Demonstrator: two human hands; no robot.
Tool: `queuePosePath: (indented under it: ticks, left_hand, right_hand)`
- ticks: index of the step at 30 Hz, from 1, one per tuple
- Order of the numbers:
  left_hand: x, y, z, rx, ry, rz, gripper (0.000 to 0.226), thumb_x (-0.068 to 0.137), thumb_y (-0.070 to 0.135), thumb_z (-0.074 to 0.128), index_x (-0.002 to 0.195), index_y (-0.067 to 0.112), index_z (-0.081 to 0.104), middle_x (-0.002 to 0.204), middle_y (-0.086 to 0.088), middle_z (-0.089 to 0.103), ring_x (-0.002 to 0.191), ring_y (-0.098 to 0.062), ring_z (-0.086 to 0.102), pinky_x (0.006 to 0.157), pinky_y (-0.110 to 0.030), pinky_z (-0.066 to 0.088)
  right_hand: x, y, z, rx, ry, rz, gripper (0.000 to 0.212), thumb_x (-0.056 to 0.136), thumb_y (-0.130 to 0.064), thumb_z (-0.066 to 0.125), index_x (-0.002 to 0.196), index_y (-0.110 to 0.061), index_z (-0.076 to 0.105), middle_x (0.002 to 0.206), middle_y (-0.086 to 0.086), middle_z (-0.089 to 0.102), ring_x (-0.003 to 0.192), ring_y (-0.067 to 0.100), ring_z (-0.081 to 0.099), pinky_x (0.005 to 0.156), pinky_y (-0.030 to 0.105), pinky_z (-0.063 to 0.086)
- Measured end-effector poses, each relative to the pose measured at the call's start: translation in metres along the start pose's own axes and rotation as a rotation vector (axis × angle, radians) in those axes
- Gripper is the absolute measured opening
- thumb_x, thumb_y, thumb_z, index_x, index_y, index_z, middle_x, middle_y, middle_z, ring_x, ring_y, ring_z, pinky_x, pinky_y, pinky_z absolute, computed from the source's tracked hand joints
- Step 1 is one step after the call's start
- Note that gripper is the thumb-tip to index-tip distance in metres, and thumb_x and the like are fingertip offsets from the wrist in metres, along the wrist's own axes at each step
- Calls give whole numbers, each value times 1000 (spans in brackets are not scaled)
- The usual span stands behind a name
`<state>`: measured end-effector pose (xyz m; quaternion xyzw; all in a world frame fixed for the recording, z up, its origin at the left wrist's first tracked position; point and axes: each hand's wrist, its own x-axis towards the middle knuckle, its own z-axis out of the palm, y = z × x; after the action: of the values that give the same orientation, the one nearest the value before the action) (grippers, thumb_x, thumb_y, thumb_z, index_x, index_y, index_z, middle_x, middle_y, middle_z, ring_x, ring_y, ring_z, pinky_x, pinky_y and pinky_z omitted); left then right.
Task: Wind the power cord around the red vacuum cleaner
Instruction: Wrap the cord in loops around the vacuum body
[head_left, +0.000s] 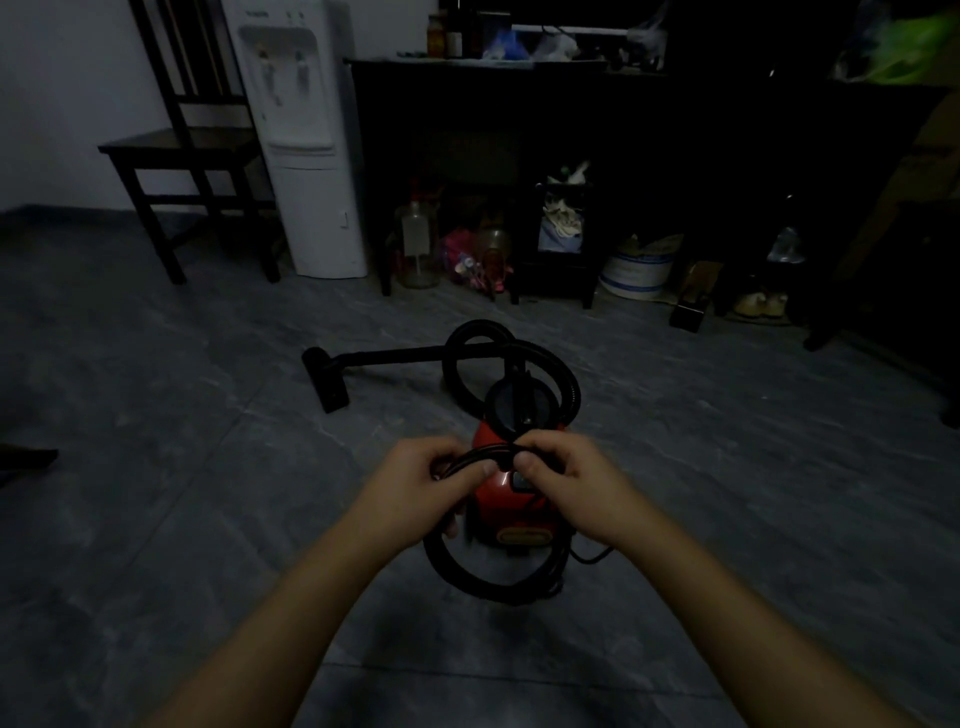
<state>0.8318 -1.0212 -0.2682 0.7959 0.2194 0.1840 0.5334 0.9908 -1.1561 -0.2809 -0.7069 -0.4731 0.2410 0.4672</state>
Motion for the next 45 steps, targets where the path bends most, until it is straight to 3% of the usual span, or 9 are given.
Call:
queuePosePath:
  ticks: [6,12,18,21,24,27,35,42,45]
  left_hand:
    - [1,3,5,-55,152,39,22,91,29,69,77,11,68,43,-3,57,35,-18,58,38,-22,44]
    - [3,4,2,-93,213,69,19,92,25,68,80,11,70,51,-1,63,43,-21,63,46,-29,54]
    - [3,-1,-2,74,78,131,12,91,22,69,81,29,71,69,-1,72,58,-13,69,56,-22,55]
    - [1,-6,2,174,-16,128,20,89,25,71,88,45,70,75,8,73,64,-12,70,63,-32,60]
    - [-1,-9,3,270,-54,180,31,92,31,66,88,61,63,79,21,72,66,-2,70,62,-21,57]
    - [-2,-9,4,232,11,222,26,93,29,65,92,56,65,82,23,72,67,0,70,61,-13,52]
    - [4,-5,12,-75,180,127,19,93,12,64,91,30,72,76,8,75,62,-15,72,59,-21,56]
    - [8,-9,12,94,110,85,8,89,20,71,92,28,71,81,5,73,74,-13,72,74,-37,60]
    - [7,-10,12,225,55,153,20,85,27,74,103,34,70,84,14,71,74,-8,69,71,-28,58]
  right_hand:
    - [0,1,-1,77,32,7,13,97,-30,59,104,-32,70,100,6,72,97,24,69,91,48,57]
    - [-5,-3,-4,80,34,36,12,99,-22,57,100,-16,67,98,18,68,96,35,67,89,51,53]
    - [-12,-8,-10,-25,1,21,12,100,-25,55,97,-19,65,97,13,68,94,29,66,86,48,53]
    - [-14,-6,-10,-167,-48,8,11,98,-30,55,94,-27,64,92,4,69,88,22,66,83,49,55]
    - [-14,-4,-7,-205,-62,0,11,97,-35,55,92,-30,64,87,1,68,84,19,66,80,50,55]
    - [-12,-6,-10,-76,-28,-3,10,95,-35,58,96,-33,68,93,-2,71,91,15,69,86,43,58]
    - [-12,-1,-17,145,61,27,17,99,-30,56,105,-23,70,103,6,72,99,22,70,87,38,58]
    - [-13,6,-22,86,45,47,19,102,-23,53,108,-17,69,106,7,72,102,24,69,94,53,54]
    - [-12,9,-25,0,-2,33,20,101,-24,54,110,-19,70,106,4,74,102,17,70,95,49,54]
